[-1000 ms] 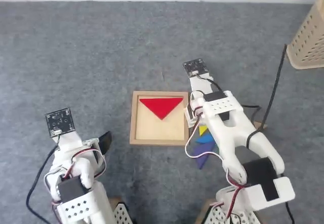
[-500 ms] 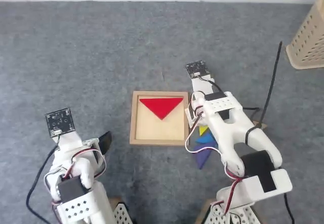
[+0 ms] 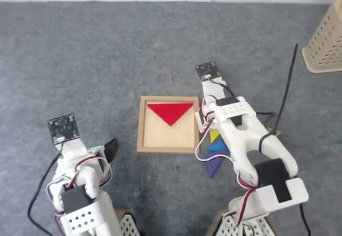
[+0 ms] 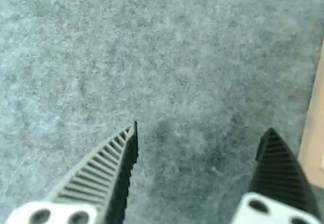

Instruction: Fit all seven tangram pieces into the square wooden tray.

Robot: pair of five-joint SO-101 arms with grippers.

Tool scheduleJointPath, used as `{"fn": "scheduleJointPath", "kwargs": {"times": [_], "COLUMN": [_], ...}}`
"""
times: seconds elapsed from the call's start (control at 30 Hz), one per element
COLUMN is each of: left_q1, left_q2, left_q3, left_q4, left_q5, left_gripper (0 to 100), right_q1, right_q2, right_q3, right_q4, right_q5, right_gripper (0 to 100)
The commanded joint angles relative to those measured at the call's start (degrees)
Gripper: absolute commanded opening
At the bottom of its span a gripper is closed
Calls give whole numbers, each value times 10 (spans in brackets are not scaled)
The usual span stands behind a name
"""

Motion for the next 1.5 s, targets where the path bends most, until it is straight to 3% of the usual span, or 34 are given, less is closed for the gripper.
{"fn": "scheduleJointPath", "kwargs": {"times": [0.0,0.27,0.63,1.2,1.47], "left_q1": [1,1,1,1,1], "left_q2": [-7,-7,-7,-7,-7], "left_q3": [-7,-7,-7,-7,-7], "left_q4": [-1,-1,-1,-1,-1], "left_q5": [-1,-1,-1,-1,-1], "left_gripper": [354,354,354,354,354], "right_q1": [9,8,9,8,9], "right_q2": [-4,-5,-10,40,38], "right_q3": [-8,-7,-11,-45,-47], "right_q4": [24,24,23,-1,15], "right_q5": [7,7,11,10,7], "right_gripper": [318,184,277,277,80]}}
